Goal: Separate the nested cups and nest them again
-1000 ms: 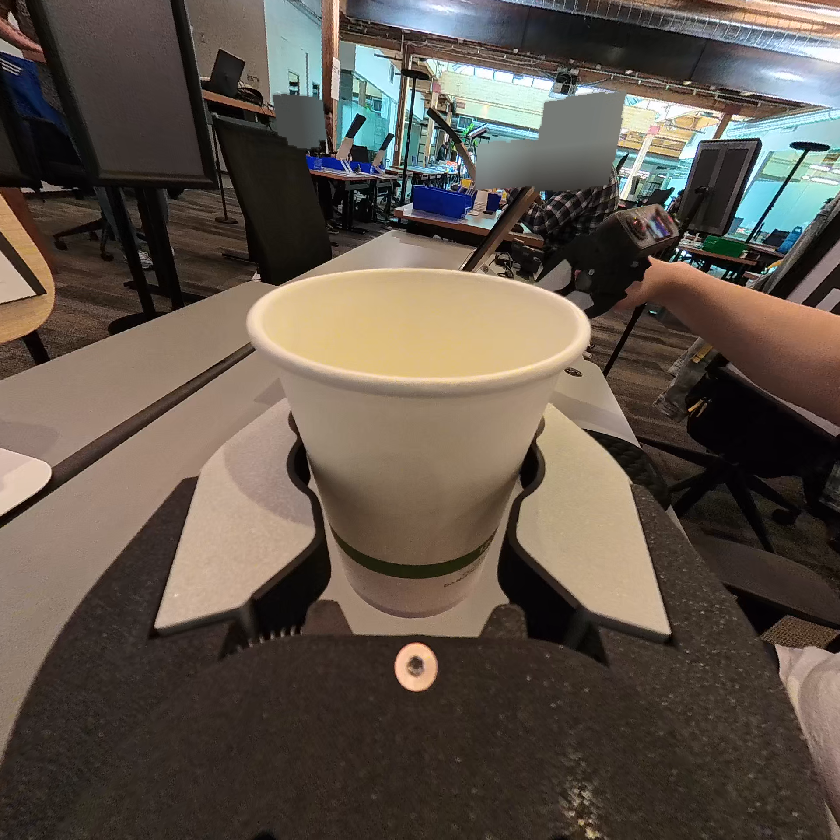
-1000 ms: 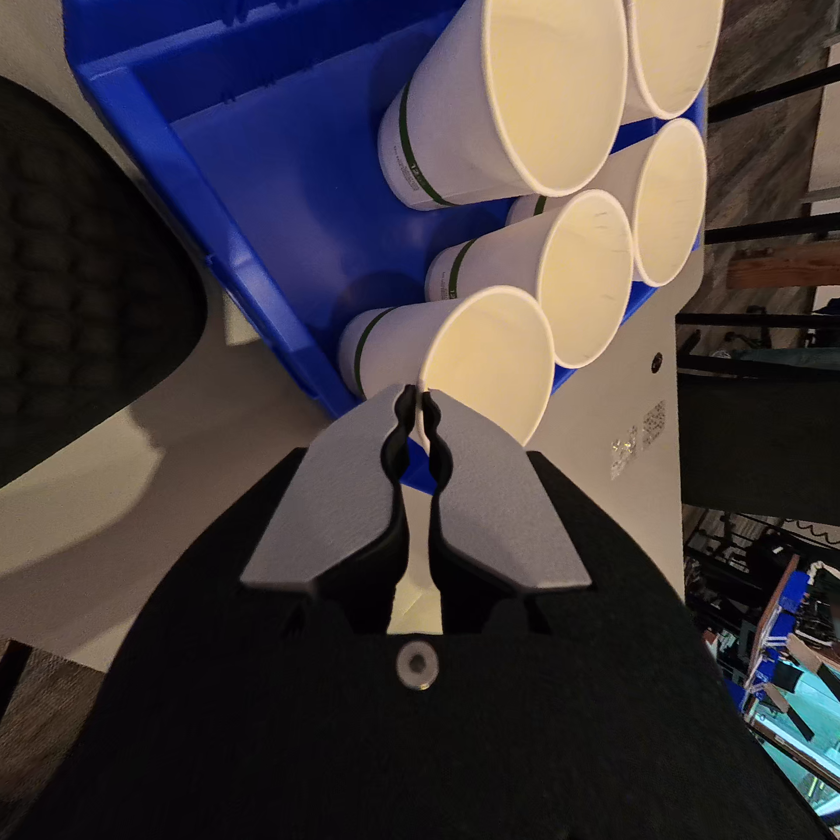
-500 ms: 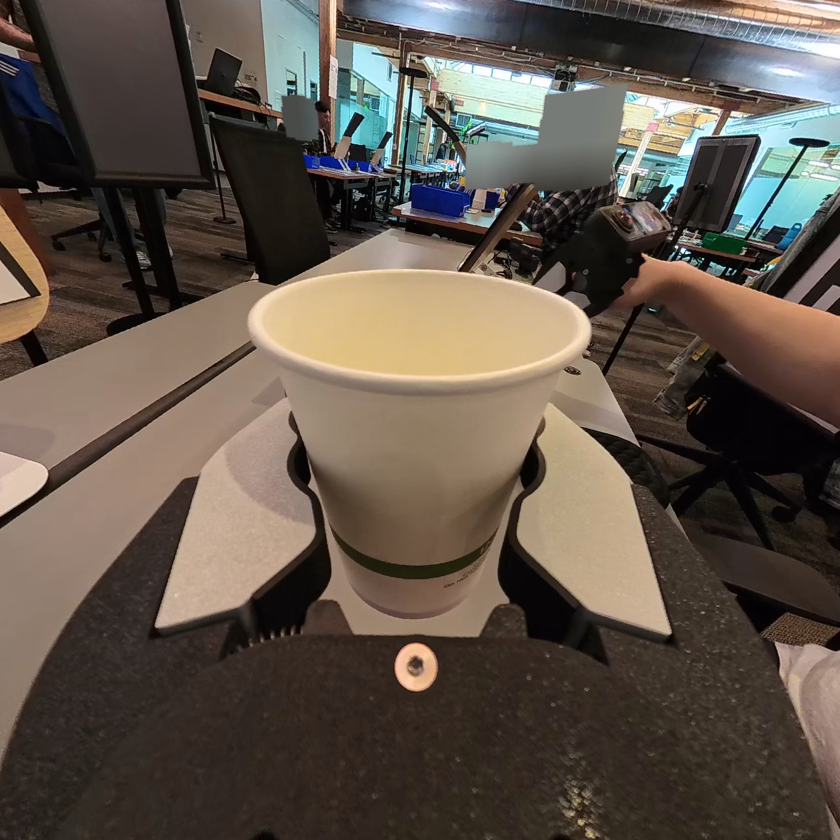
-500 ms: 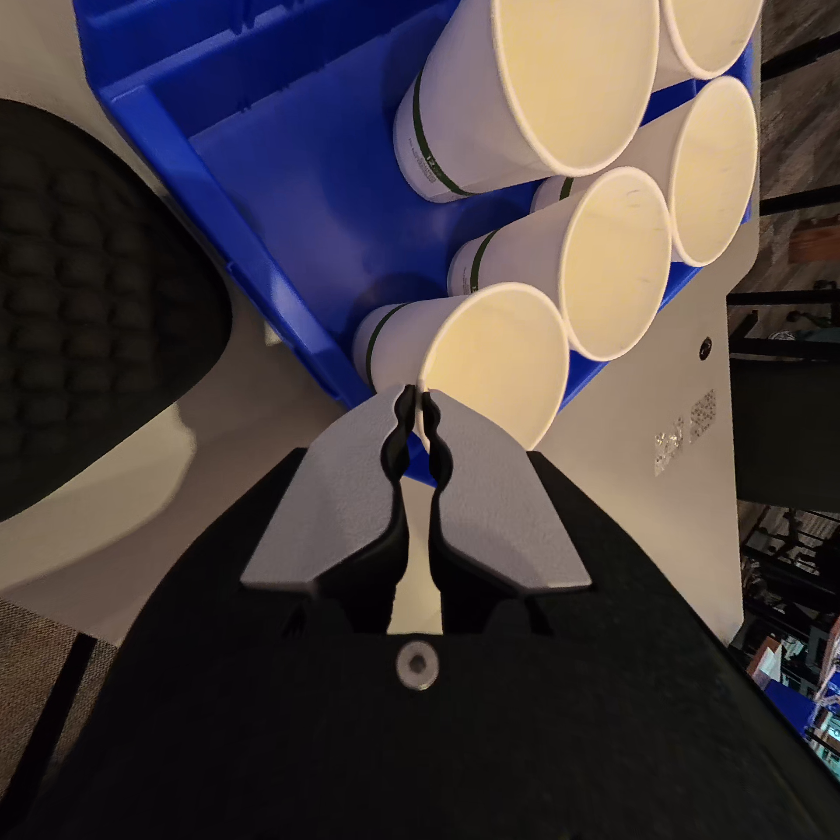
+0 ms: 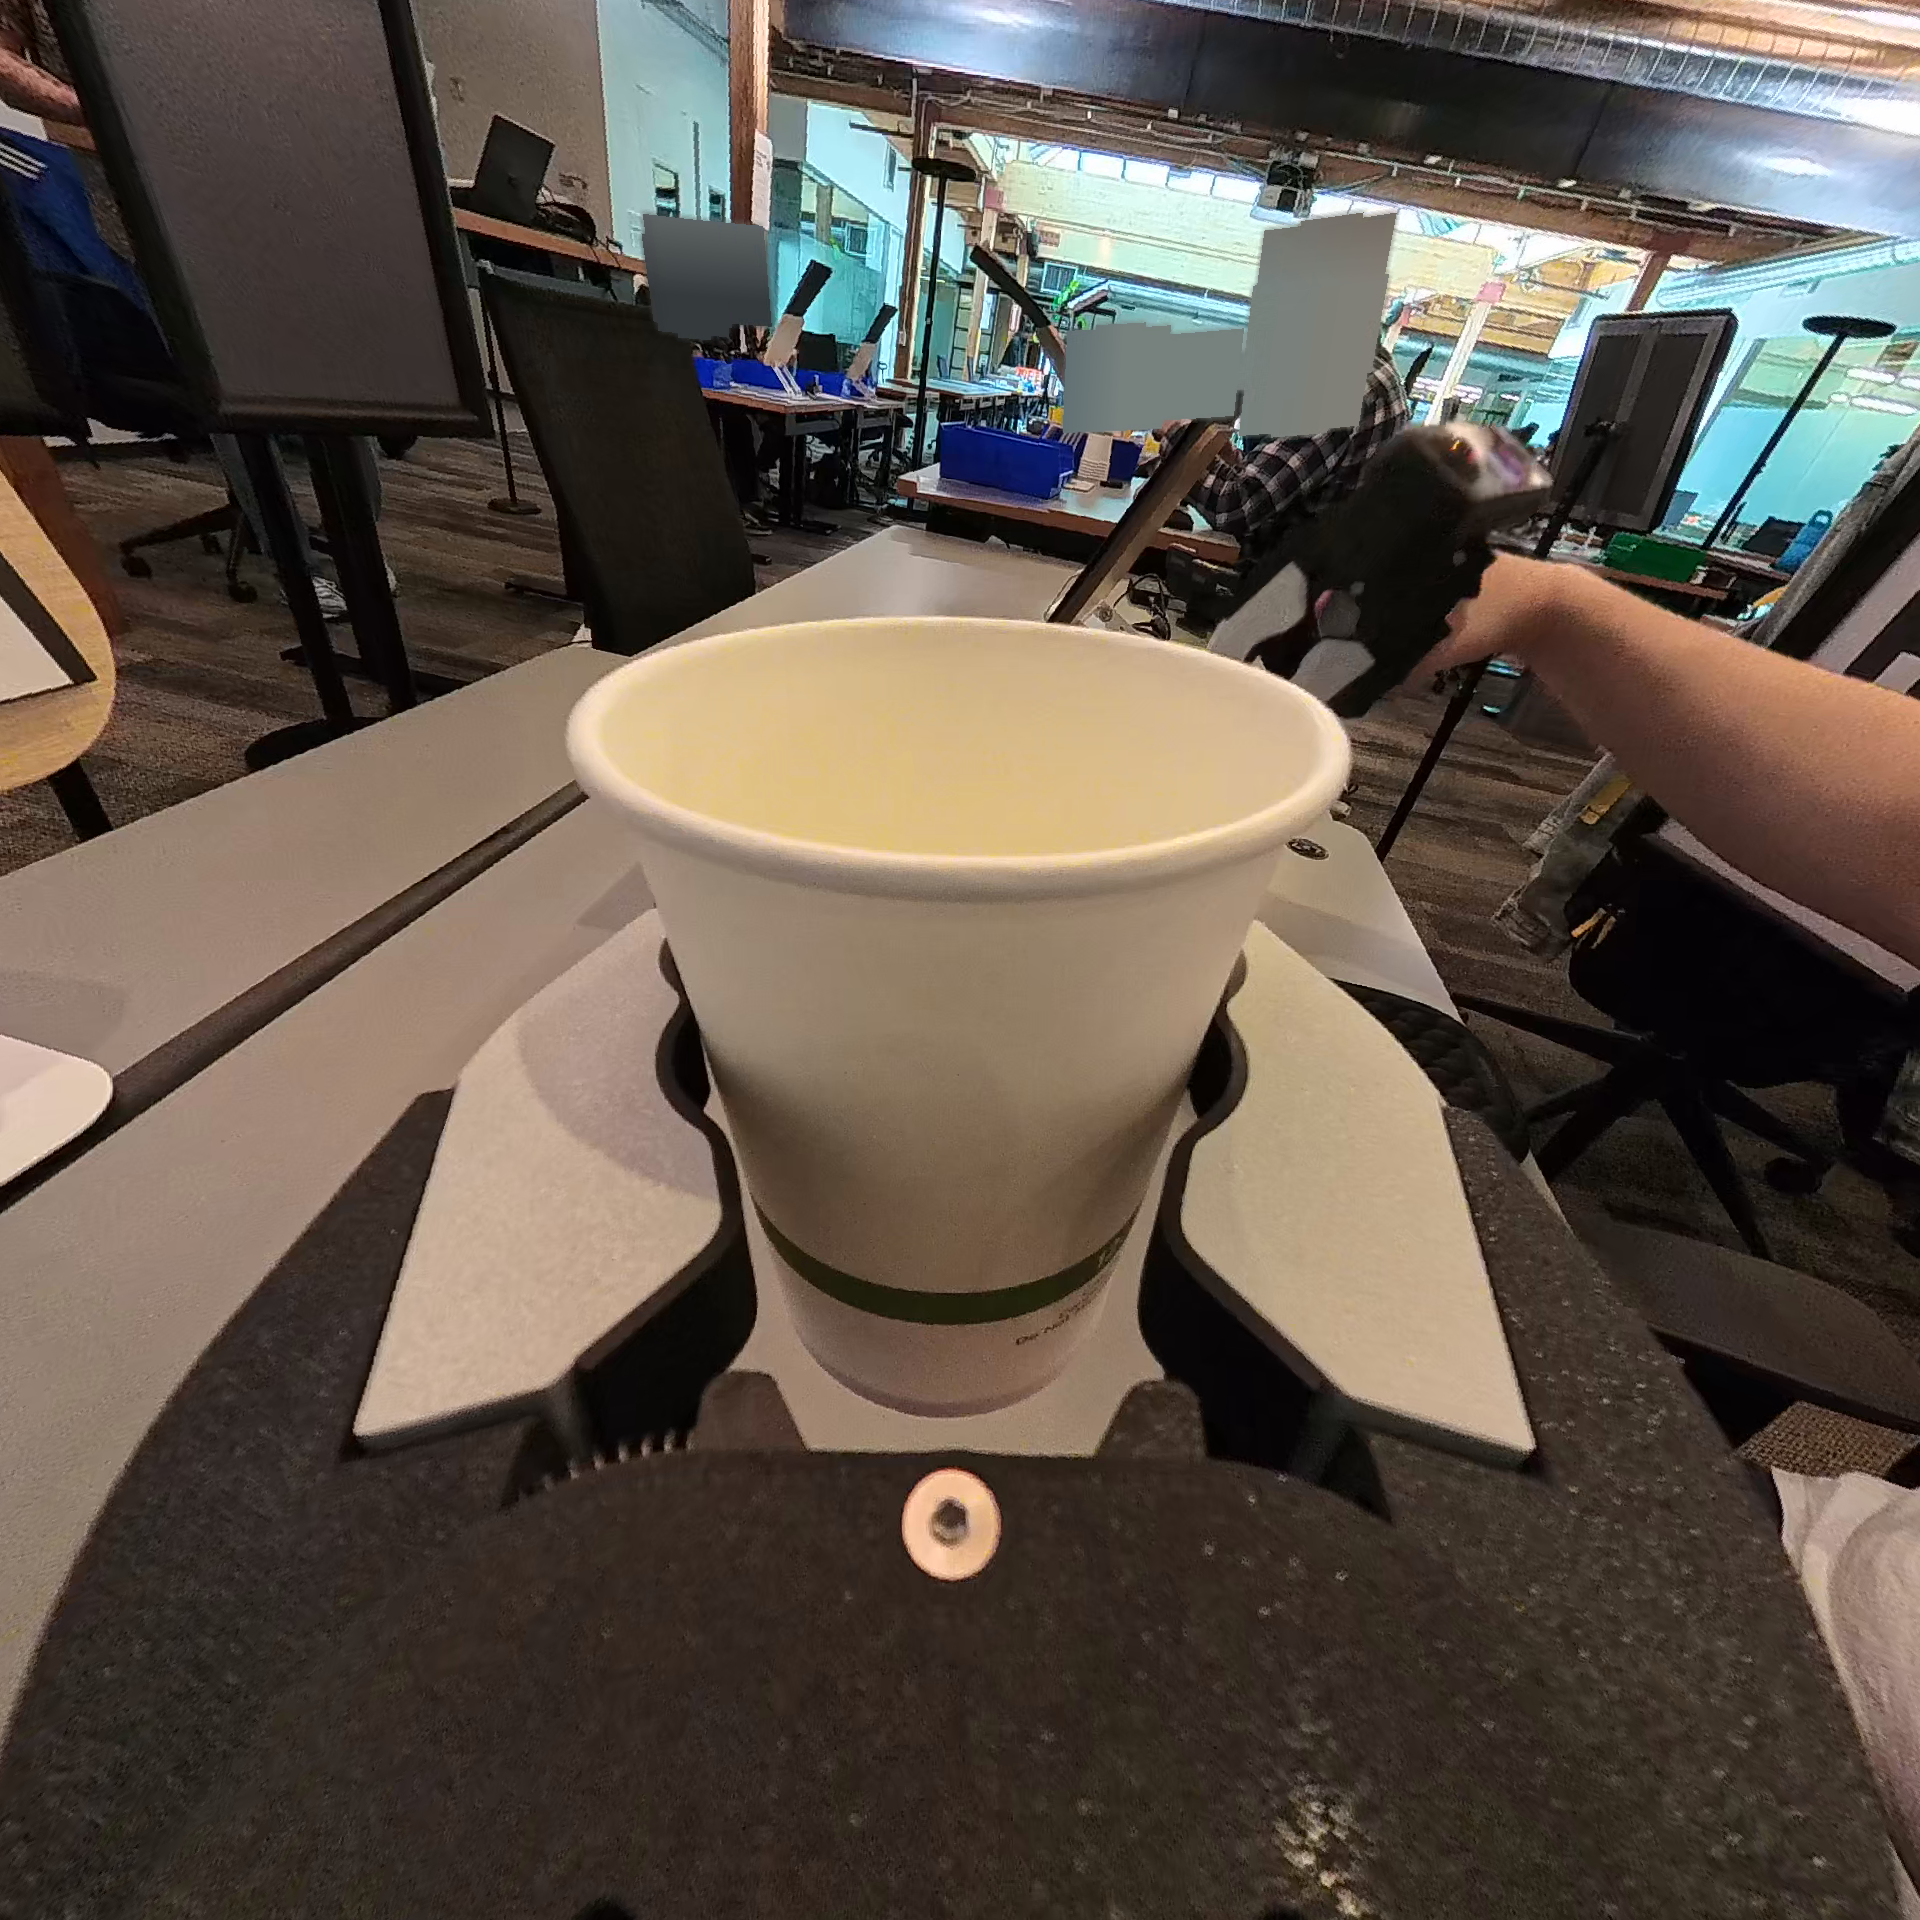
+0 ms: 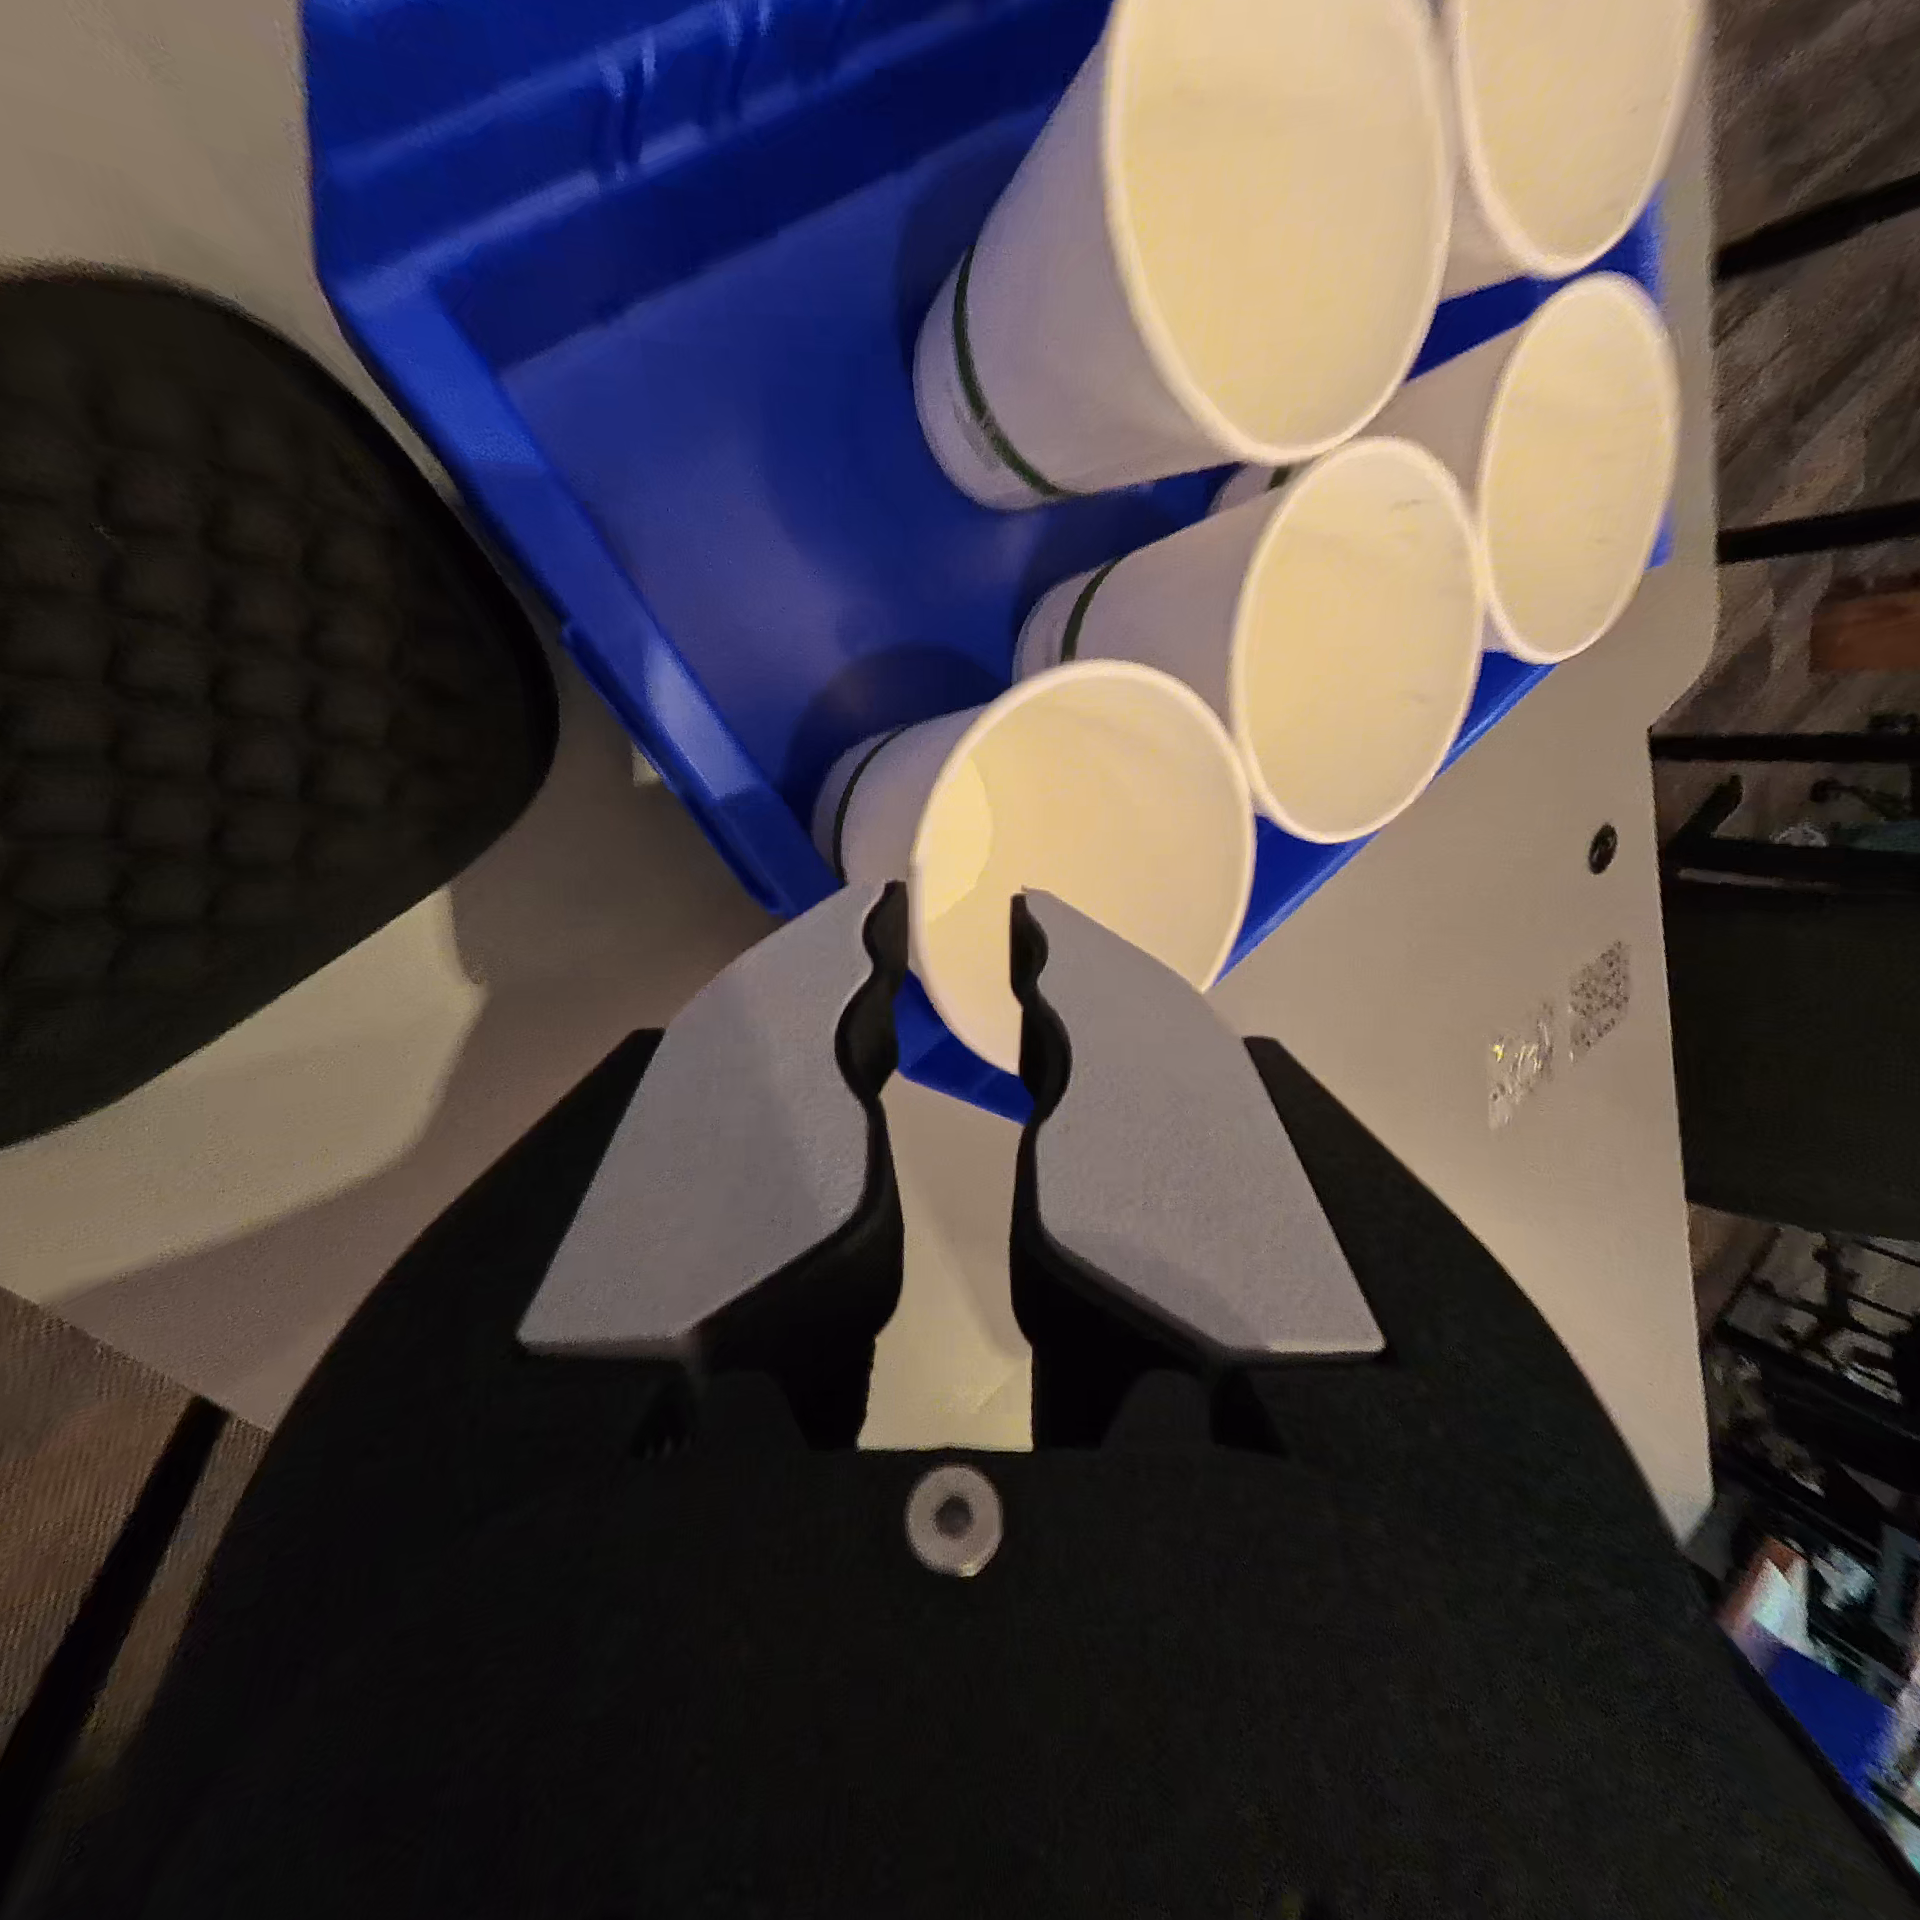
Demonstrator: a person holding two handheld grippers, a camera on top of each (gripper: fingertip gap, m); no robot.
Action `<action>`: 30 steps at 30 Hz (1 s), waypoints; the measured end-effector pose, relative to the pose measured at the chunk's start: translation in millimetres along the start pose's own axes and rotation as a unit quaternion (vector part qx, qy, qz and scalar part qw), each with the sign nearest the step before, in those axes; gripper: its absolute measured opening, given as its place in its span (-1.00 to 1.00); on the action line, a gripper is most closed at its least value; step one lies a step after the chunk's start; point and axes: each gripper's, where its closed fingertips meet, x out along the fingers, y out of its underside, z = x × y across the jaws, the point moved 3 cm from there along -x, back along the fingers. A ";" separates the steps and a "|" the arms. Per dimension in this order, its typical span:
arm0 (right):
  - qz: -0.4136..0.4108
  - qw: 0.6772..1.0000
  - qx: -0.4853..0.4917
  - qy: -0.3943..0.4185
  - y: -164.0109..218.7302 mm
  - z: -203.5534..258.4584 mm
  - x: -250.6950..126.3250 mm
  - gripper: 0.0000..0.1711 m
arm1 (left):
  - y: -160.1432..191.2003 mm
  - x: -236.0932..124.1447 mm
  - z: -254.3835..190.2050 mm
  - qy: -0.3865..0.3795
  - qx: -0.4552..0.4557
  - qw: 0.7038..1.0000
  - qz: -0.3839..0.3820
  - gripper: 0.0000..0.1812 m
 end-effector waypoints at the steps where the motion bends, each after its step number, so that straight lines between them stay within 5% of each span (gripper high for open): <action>1: -0.020 1.000 0.010 0.003 -5.3 -3.4 -7.8 -0.79 | 0.4 0.4 -0.3 0.000 0.000 1.000 0.000 0.03; 5: -0.110 0.994 0.019 0.022 -49.2 -15.1 -46.9 -0.80 | 2.9 4.4 -5.0 0.006 0.003 1.000 0.005 0.03; 10: -0.200 0.978 -0.049 -0.017 -150.3 12.0 -85.7 -0.83 | 8.3 13.6 -19.9 0.023 0.012 0.999 0.019 0.03; 18: -0.233 0.948 -0.203 -0.072 -277.3 73.9 -84.4 -0.80 | 19.5 24.8 -36.5 0.038 0.022 0.997 0.056 0.03; 23: -0.213 0.939 -0.251 -0.097 -307.7 93.5 -65.8 -0.79 | 22.1 26.4 -39.0 0.046 0.020 0.997 0.064 0.03; 30: -0.186 0.937 -0.271 -0.119 -303.7 100.4 -61.2 -0.95 | 14.3 23.8 -43.3 0.055 0.033 0.997 0.040 0.03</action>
